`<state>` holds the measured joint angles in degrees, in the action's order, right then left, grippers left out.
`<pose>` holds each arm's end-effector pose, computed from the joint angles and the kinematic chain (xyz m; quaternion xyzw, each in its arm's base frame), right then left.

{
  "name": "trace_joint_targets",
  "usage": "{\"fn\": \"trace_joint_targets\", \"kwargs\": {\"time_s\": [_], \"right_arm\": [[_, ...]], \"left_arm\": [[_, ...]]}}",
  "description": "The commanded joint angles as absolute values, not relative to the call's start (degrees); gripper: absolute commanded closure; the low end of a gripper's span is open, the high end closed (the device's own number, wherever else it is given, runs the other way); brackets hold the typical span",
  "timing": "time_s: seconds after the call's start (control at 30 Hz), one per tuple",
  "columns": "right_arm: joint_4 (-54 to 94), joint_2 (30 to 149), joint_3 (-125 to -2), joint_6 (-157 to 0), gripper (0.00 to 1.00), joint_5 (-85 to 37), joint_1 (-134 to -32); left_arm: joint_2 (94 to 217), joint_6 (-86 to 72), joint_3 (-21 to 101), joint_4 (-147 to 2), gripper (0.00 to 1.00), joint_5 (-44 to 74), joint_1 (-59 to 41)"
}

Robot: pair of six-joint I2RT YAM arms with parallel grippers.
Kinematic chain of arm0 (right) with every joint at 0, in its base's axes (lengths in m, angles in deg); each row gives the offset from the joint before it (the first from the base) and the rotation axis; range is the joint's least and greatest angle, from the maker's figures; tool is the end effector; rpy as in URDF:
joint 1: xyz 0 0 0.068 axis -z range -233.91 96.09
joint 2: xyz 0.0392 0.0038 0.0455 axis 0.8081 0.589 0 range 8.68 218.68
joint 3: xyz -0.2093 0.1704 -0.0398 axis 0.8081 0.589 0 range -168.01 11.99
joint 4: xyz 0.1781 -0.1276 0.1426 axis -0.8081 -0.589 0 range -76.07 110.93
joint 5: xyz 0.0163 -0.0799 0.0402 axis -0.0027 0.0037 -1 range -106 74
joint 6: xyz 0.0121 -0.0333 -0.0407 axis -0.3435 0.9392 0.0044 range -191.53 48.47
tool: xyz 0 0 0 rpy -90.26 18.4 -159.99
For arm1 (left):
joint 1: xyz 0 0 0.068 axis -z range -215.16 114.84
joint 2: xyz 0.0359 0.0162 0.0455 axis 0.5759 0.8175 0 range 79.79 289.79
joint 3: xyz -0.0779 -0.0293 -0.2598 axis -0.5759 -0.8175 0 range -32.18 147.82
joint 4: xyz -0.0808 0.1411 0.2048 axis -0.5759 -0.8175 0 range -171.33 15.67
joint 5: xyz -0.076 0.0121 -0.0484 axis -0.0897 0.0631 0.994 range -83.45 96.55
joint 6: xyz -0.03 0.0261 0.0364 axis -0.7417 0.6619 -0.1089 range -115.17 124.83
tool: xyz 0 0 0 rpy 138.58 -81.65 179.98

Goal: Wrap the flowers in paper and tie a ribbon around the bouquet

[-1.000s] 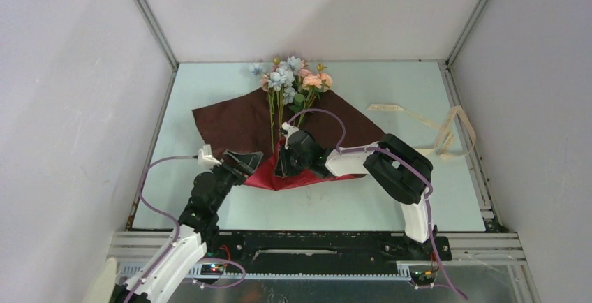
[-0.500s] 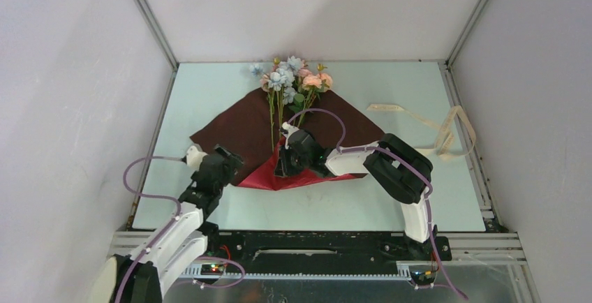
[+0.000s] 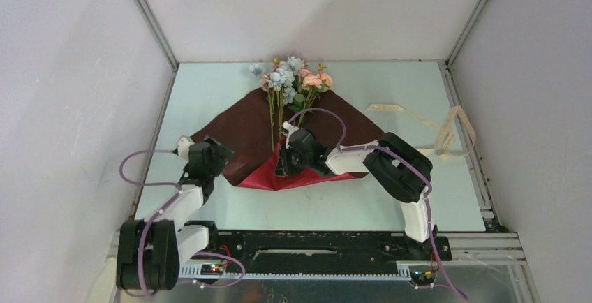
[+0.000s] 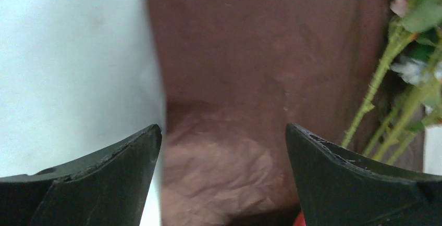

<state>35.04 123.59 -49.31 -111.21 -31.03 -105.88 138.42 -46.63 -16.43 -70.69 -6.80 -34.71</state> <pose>0.2444 0.3275 0.1224 -0.1514 0.8856 0.3857 0.2099 0.1872 0.0068 0.1474 -0.4313 0.7885 -0.0919 0.4287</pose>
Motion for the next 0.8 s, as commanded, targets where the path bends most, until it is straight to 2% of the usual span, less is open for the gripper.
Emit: {"fn": "trace_joint_targets", "kwargs": {"time_s": [0.0, 0.17, 0.43, 0.63, 0.77], "right_arm": [[30.33, 126.02, -49.33, -110.45, 0.85, -30.8, -105.96], [30.64, 125.75, -49.35, -110.5, 0.85, -31.18, -106.04], [30.46, 125.49, -49.27, -110.62, 0.85, -30.82, -106.16], [29.79, 125.14, -49.31, -110.3, 0.85, -30.33, -106.27], [29.32, 124.9, -49.35, -110.08, 0.85, -30.09, -106.26]], "left_arm": [[144.06, -42.34, -17.45, -56.51, 0.0, 7.52, -34.98], [144.06, -41.1, -20.53, -43.71, 0.0, 17.58, -34.98], [143.86, -40.79, -23.68, -30.02, 0.01, 25.78, -34.98], [141.58, -38.93, -23.15, -28.51, 0.03, 30.6, -34.98], [137.71, -36.84, -21.52, -37.35, 0.04, 26.45, -34.98]]}}
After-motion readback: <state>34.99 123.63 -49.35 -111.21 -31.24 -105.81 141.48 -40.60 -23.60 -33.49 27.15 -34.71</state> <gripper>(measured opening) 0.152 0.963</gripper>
